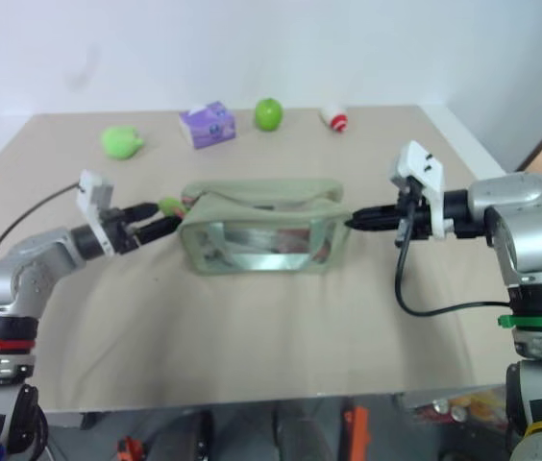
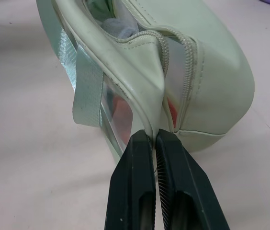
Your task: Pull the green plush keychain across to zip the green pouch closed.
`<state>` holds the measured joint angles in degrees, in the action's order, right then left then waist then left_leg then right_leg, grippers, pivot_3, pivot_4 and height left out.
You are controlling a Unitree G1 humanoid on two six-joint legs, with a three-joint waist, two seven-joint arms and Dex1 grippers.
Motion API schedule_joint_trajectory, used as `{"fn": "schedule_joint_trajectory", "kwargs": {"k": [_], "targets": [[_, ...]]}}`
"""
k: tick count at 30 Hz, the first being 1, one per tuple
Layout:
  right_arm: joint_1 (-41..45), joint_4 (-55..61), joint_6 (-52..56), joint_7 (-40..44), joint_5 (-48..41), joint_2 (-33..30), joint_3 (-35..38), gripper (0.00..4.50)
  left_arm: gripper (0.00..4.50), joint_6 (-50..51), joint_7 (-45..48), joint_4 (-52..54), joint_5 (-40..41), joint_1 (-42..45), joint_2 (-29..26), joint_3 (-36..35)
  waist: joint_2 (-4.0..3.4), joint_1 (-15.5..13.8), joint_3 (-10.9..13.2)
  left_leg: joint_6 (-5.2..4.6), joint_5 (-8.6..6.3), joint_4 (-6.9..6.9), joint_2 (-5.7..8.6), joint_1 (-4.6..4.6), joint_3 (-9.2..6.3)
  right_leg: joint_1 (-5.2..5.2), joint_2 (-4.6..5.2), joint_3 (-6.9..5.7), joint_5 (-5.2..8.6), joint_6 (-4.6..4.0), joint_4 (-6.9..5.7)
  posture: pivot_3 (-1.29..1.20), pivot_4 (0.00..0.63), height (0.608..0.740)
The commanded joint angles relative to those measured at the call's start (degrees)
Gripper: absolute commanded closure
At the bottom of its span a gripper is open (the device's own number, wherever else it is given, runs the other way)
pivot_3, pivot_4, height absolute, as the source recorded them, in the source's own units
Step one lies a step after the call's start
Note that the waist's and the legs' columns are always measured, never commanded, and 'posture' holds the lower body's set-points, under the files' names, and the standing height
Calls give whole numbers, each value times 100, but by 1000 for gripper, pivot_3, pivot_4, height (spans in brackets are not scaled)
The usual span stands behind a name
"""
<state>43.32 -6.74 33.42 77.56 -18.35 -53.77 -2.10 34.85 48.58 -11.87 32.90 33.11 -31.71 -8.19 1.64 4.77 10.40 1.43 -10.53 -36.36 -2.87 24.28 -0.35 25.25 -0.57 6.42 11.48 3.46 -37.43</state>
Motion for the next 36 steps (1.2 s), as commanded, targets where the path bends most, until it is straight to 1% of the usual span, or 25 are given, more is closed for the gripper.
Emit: {"fn": "schedule_joint_trajectory", "kwargs": {"k": [1,2,4,5,9,10,11,13,17,21,24,28,34,36], "targets": [[-12,240,7,4,-138,-59,135,4500,537,-132,-25,7,-67,237,51,-34,0,0,0,0,0,0,0,0,-1,0,0,0,0,1,0,0,150,740],[-15,245,12,-3,-144,-58,137,4500,821,-135,-17,-5,-58,255,84,-46,0,0,0,0,0,0,0,0,-1,0,0,0,-1,1,0,0,150,740],[-16,245,15,-19,-152,-49,142,4500,1598,-139,20,18,-19,272,137,-74,0,0,0,0,0,-1,0,-1,-1,-1,0,0,-2,3,0,0,150,740],[-17,244,16,-26,-154,-45,144,4500,1791,-139,32,32,-12,275,154,-86,0,2,0,0,0,-1,0,-1,-1,-1,0,1,-2,3,0,0,150,740],[-29,235,-5,-63,-159,-5,123,4500,3202,-74,-11,72,14,278,200,-117,0,1,0,0,0,-1,0,-1,-2,0,-1,1,-2,4,-1,0,150,740],[-30,232,-12,-73,-157,8,114,4500,3465,-72,-39,78,3,277,205,-118,0,1,0,0,0,-1,0,-1,-2,0,-1,1,-2,4,0,0,150,740],[-32,226,-22,-82,-156,24,104,4500,3948,-90,-73,87,-18,273,207,-121,0,1,0,0,0,-1,0,-1,-1,-1,-1,2,-3,4,0,0,150,740],[-32,218,-33,-90,-160,41,92,4500,4456,-146,-116,101,-56,265,206,-126,0,1,0,0,0,-1,0,-1,-1,-1,-1,2,-3,5,0,0,150,740],[-16,167,-67,-109,-146,74,61,4500,4456,-290,-240,109,-77,379,179,-234,0,1,0,0,0,-1,0,-1,-2,-1,-2,2,-3,5,-1,0,150,740],[10,128,-78,-85,-148,72,56,4500,4456,-578,-580,-107,-172,1025,226,-374,1,-2,0,0,1,-3,0,0,-3,-1,-2,2,-6,9,0,0,150,740],[44,73,-97,-87,-125,84,38,4500,4456,-866,-748,-299,-359,1525,336,-281,2,-14,0,0,1,-7,1,1,-3,-4,-2,2,-10,15,0,0,150,740],[48,74,-98,-102,-126,92,46,4500,4456,-1263,-670,-438,-838,2039,545,233,1,0,0,1,1,-6,3,-5,3,-6,-2,12,-20,32,1,0,150,740],[-62,214,-10,-187,-182,58,147,4500,4456,-2184,21,-420,-1585,2426,875,1238,1,0,0,1,1,-2,3,-2,1,-4,-4,12,-20,32,0,0,150,740],[-105,240,3,-207,-192,44,176,4500,4456,-2396,222,-406,-1700,2510,967,1419,1,-1,0,1,1,-2,3,0,1,-3,-4,12,-20,32,0,0,150,740]]}}
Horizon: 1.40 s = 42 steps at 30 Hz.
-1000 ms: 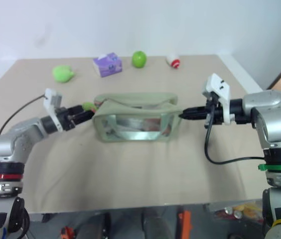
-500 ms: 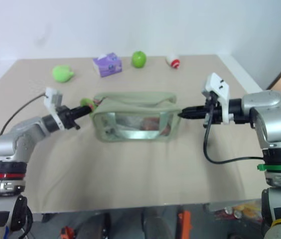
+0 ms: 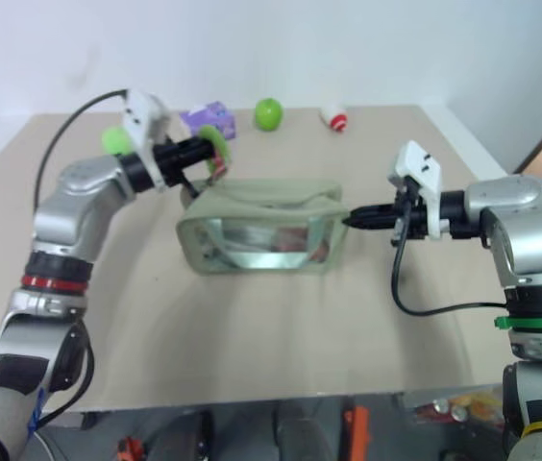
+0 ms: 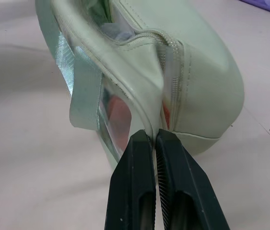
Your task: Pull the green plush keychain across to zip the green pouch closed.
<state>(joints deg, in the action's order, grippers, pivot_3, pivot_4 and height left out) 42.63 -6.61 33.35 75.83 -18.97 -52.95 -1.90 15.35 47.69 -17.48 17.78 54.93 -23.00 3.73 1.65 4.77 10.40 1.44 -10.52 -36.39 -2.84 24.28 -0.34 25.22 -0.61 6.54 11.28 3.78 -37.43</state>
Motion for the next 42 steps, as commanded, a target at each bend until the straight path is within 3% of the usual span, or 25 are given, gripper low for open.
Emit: {"fn": "schedule_joint_trajectory", "kwargs": {"k": [1,7,15,22,27,28,33,39,42], "targets": [[-66,256,26,-46,-141,-51,177,4500,4456,-543,409,205,-226,381,155,311,0,-3,0,0,0,0,0,0,0,0,0,0,0,0,0,0,150,740],[-191,398,109,-108,-210,-120,275,4500,4456,-613,737,589,-134,560,413,381,0,-26,0,0,0,-4,4,3,1,-2,3,5,1,0,1,0,150,740],[-168,386,126,-153,-244,-123,228,4500,4456,-679,1303,934,-321,388,113,606,-1,-20,1,0,0,-3,4,-1,0,-1,1,8,3,-4,0,0,150,740],[34,182,27,-100,-173,-23,84,4500,4456,27,2101,978,430,585,-329,267,-3,2,1,-1,0,-3,4,1,-1,4,-1,8,9,-14,0,0,150,740],[93,89,-52,-102,-130,45,22,4500,4456,373,1907,1185,544,632,-91,319,-3,-22,1,-1,0,-6,4,4,0,-1,2,8,9,-8,0,0,150,740],[100,82,-59,-100,-123,57,17,4500,3781,479,1865,1174,574,660,-41,300,-3,-21,1,-1,0,-6,5,5,1,0,2,10,9,-7,1,0,150,740],[78,101,-63,-99,-127,64,49,4500,2169,998,2034,1534,943,581,-67,234,-3,1,1,-1,0,-3,3,1,-2,2,-3,9,8,-8,-1,0,150,740],[86,68,-89,-110,-115,84,40,4500,137,919,2365,1833,901,441,-444,289,-3,0,1,-1,0,-3,3,1,-1,2,-2,10,8,-8,-1,0,150,740],[123,33,-108,-100,-107,105,21,4500,22,937,2481,1927,979,463,-656,198,-3,-1,1,-1,0,-4,3,1,-1,2,-2,9,11,-13,-1,0,150,740]]}}
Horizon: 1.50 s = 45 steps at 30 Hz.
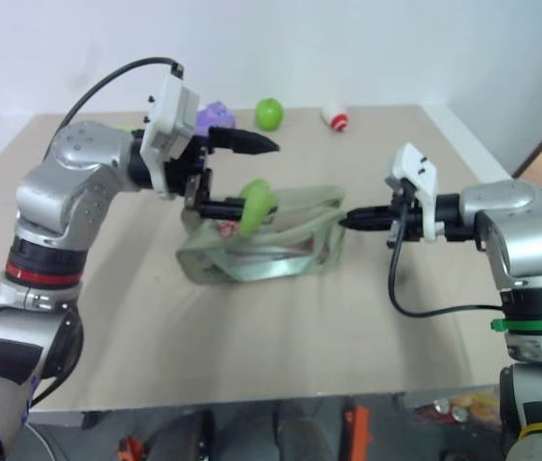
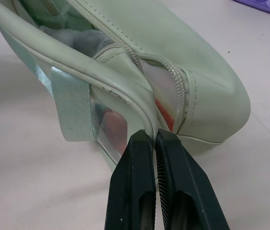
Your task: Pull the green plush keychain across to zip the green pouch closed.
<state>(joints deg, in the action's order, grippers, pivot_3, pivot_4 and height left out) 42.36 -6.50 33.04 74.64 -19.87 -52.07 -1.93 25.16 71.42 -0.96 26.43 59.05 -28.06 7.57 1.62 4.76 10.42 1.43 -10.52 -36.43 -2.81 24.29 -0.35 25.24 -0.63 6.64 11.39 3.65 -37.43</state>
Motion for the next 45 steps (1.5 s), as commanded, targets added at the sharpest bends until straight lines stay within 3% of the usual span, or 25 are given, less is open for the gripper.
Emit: {"fn": "schedule_joint_trajectory", "kwargs": {"k": [1,8,21,28,32,35,42,45], "targets": [[169,10,-81,24,-14,24,16,4500,22,-42,161,322,137,50,-241,-219,0,0,0,0,0,-1,0,0,0,0,0,0,0,0,0,0,150,740],[319,-139,-177,85,55,121,-58,4500,22,-249,494,569,-24,-152,-893,-177,-1,18,0,0,0,1,-2,-4,1,1,-1,0,2,-4,-1,0,150,740],[439,-279,-309,166,144,297,-107,4500,22,-340,516,724,-64,-419,-1443,-290,-1,32,0,-1,0,2,-6,-4,1,0,-3,-1,4,-8,-4,0,150,740],[487,-310,-337,166,176,410,-112,4500,22,-637,242,296,-304,104,-720,-26,0,22,0,-2,1,-4,-6,-3,2,-1,-2,-3,2,-6,-5,0,150,740],[449,-250,-316,121,157,467,-83,4500,22,-1078,-454,-715,-730,842,49,-15,0,29,0,-2,1,-8,-4,-3,2,-3,-3,-2,-1,-1,-7,0,150,740],[386,-180,-291,93,140,464,-46,4500,22,-1489,-573,-1189,-1091,1056,272,139,-2,61,-1,-2,1,-5,-3,-6,4,-2,-4,4,-5,6,-7,0,150,740],[268,-58,-226,38,87,403,34,4500,22,-1951,786,-927,-1216,814,-188,629,-4,111,0,-5,-1,10,-3,-7,3,4,-7,7,-6,9,-10,0,150,740],[255,-11,-180,18,66,397,47,4500,22,-2038,1687,-786,-1263,733,-881,752,-6,128,2,-6,-2,11,-3,-7,3,9,-7,8,-3,5,-13,0,150,740]]}}
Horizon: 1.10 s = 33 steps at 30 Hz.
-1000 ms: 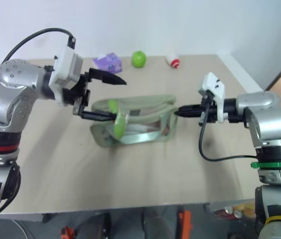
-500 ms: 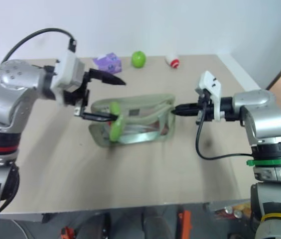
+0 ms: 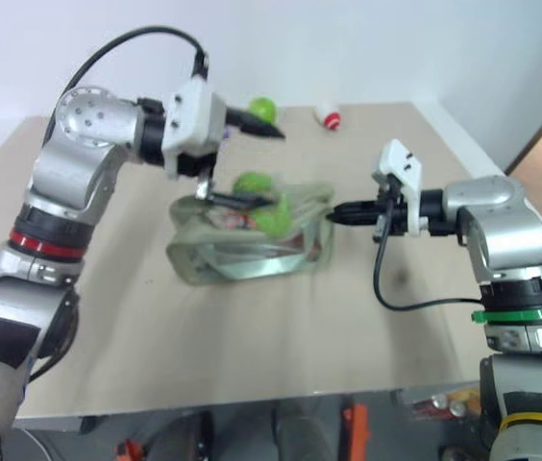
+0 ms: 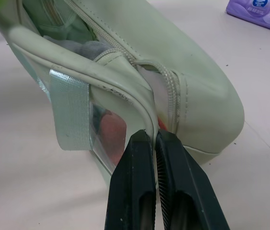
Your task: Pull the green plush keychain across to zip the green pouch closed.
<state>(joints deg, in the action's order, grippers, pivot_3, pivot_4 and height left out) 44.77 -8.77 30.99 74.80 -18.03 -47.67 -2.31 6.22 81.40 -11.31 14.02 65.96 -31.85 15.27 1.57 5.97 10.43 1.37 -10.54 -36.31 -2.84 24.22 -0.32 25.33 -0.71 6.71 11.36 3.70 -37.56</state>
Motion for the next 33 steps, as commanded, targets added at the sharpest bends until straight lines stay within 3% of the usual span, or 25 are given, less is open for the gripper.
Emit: {"fn": "schedule_joint_trajectory", "kwargs": {"k": [1,8,14,21,33], "targets": [[16,214,20,-1,-118,-40,82,4500,22,-162,768,198,-55,84,-620,-36,-1,8,1,0,0,0,0,-1,-1,0,0,0,2,-3,-5,0,150,740],[59,190,19,-7,-122,33,13,4500,22,0,705,-166,146,498,-945,-547,0,-1,2,-1,1,-19,0,6,0,-3,3,-1,13,-22,-10,0,150,740],[105,150,5,14,-105,87,-30,4500,22,1114,445,197,992,476,-1103,-1308,0,3,2,-1,0,-12,-1,-5,-3,3,-1,-3,34,-26,-47,0,150,740],[88,151,8,43,-105,107,-37,4500,22,2327,130,951,1646,-688,-1668,-1905,-1,13,2,-4,-2,-6,-3,-23,-12,1,-4,-13,37,-23,-67,0,150,740],[133,116,10,73,-72,134,-85,4500,22,2391,-100,1568,1540,-2413,-2039,-1835,4,12,4,-3,-2,-7,-5,-26,-13,-1,-4,-19,50,-46,-67,0,150,740]]}}
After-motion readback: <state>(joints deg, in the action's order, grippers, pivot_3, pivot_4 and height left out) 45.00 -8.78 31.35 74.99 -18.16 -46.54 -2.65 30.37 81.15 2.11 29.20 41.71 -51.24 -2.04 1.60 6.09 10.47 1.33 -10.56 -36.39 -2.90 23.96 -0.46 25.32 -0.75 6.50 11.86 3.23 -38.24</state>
